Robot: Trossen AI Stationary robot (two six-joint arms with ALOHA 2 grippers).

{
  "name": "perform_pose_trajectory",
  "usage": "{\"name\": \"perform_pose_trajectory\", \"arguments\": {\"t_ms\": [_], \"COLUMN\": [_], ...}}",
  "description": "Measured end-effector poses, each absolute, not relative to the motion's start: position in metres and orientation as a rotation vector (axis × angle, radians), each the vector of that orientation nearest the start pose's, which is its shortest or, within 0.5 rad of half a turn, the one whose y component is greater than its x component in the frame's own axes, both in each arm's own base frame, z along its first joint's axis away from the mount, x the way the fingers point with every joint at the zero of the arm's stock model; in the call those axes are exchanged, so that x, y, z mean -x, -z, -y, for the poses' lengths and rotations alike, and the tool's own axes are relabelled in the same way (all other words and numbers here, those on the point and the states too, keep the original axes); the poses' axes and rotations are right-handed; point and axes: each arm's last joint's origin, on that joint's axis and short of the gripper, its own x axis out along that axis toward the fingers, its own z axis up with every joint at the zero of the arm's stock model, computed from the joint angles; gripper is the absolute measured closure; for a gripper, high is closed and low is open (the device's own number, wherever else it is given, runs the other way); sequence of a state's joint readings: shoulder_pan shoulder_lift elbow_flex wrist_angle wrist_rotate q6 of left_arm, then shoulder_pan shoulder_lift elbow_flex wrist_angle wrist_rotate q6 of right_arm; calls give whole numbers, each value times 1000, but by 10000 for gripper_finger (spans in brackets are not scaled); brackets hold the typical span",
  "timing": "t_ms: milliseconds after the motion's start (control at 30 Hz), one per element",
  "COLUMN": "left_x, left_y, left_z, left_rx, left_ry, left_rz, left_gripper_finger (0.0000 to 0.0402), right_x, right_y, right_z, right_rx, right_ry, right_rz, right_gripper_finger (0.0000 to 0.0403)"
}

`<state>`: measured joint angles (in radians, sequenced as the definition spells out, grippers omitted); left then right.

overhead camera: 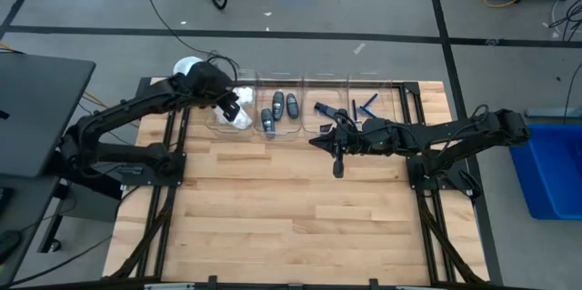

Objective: Pick & Place Travel size toiletries
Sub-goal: Return to Home Position

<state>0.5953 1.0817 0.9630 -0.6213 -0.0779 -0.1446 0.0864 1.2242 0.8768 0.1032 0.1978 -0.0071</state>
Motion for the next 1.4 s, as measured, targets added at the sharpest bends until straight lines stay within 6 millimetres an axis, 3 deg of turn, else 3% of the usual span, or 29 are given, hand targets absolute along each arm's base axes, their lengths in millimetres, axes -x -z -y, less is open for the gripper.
{"name": "perform_pose_trajectory", "arguments": {"t_ms": [267,533,733,1033,1400], "left_x": [-202,-218,-220,-225,-228], "left_y": [-313,-329,-335,-342,-342], "left_z": [-103,-79,-66,-54,-43], "left_rx": [303,249,232,183,153], "left_ry": [-547,-410,-346,-286,-240], "left_rz": [-539,-383,-343,-283,-288], "left_gripper_finger": [373,394,393,388,389], "right_x": [-256,-212,-175,-143,-125], "right_y": [-326,-355,-357,-316,-235], "right_z": [-19,-17,-13,-10,-9], "right_rx": [-3,-31,41,106,122], "right_ry": [25,-20,-21,-18,-38], "right_rz": [-124,-47,-129,-95,-17], "right_gripper_finger": [394,392,393,396,399]}}
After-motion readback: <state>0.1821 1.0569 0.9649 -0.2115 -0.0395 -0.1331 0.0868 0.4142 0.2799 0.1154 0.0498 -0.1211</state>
